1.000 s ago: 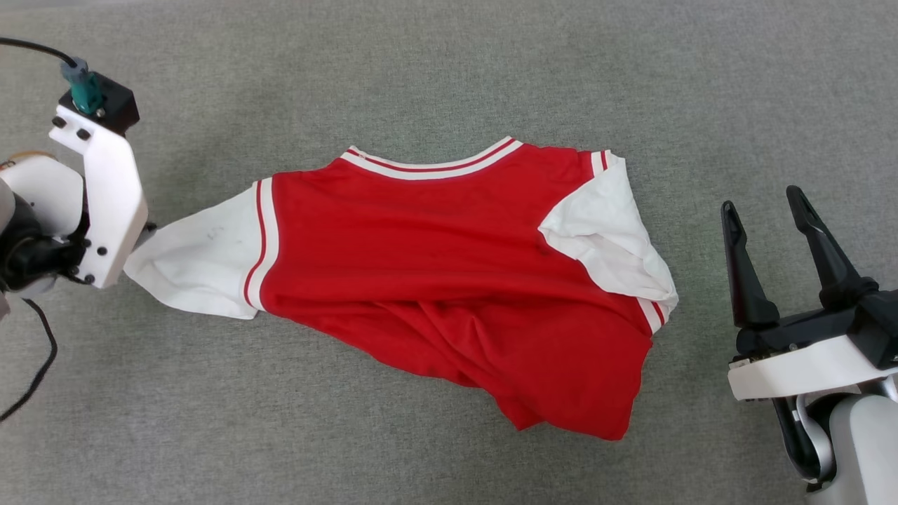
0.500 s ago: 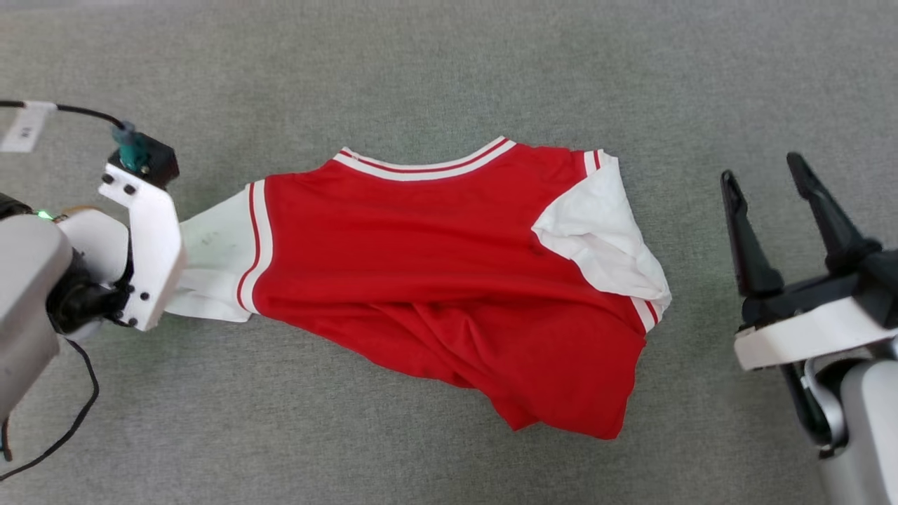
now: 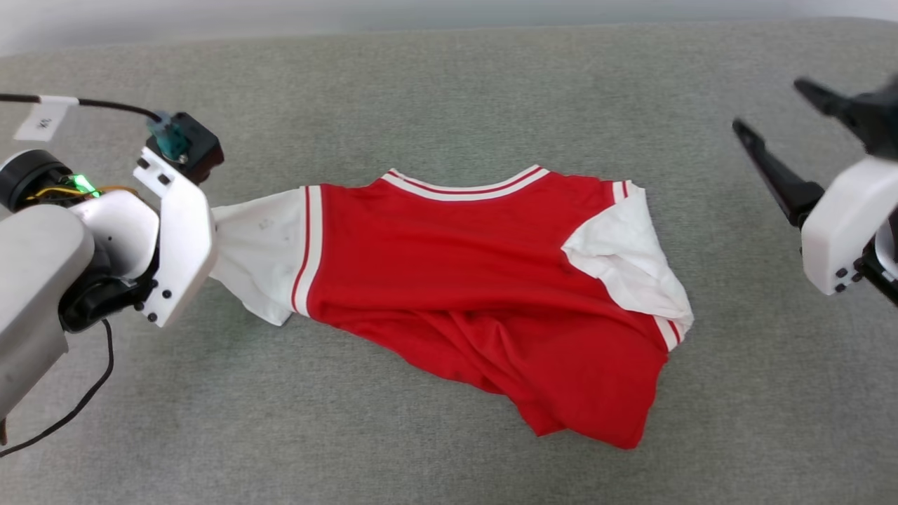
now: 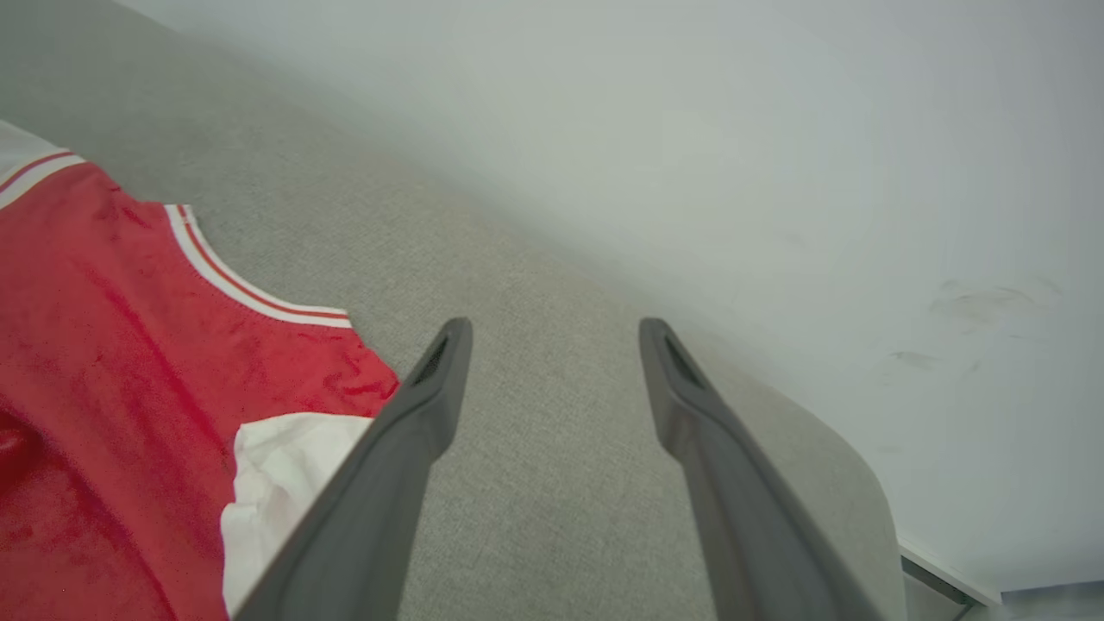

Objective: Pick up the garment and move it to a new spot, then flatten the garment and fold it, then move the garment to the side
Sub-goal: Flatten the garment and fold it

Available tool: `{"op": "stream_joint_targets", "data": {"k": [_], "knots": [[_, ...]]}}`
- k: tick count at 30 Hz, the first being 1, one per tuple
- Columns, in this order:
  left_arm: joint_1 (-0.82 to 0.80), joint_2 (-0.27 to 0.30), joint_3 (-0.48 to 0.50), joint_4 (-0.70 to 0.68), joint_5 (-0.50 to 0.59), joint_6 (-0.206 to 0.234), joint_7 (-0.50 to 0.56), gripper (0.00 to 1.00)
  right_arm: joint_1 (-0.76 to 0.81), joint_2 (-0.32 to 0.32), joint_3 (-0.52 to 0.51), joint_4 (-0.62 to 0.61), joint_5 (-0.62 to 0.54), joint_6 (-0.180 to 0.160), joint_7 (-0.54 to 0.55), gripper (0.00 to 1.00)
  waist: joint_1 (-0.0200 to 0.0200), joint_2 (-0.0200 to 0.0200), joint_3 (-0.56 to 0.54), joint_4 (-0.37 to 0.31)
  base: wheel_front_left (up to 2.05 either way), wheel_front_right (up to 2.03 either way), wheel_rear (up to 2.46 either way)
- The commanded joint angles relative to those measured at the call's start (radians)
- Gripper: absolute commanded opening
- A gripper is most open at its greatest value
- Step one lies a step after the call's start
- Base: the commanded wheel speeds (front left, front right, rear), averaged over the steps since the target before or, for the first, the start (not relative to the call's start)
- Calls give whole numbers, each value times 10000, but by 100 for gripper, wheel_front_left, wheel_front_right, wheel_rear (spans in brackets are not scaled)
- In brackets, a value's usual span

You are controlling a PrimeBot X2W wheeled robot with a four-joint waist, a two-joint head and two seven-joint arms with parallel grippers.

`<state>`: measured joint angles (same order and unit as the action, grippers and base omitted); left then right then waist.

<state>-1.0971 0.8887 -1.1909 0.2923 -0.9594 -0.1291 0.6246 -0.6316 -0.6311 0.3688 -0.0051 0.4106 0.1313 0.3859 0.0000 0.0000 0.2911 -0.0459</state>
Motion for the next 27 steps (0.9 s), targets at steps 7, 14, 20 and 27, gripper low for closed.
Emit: {"op": "stream_joint_targets", "data": {"k": [7, 14, 20, 27], "knots": [[-303, -104, -33, -559, 277, 37, -209, 0, -1846, -1337, 2185, 667, 2626, -11, 4391, 100, 0, 0, 325, 421, 0, 0, 0], [-676, -352, 51, -841, 515, 40, -422, 0, -2803, -826, 2696, 2099, 3797, -9, 6596, 100, 0, 0, 946, 829, 0, 0, 0], [-975, -515, 59, -882, 715, 30, -651, 0, -2873, 1, 2825, 3304, 3691, -11, 6374, 100, 0, 0, 1529, 1149, 0, 0, 0], [-1033, -657, -13, -652, 727, 17, -912, 0, -2001, 317, 4147, 4220, 3770, -6, 6094, 34, 0, 0, 1809, 1295, 0, 0, 0]]}}
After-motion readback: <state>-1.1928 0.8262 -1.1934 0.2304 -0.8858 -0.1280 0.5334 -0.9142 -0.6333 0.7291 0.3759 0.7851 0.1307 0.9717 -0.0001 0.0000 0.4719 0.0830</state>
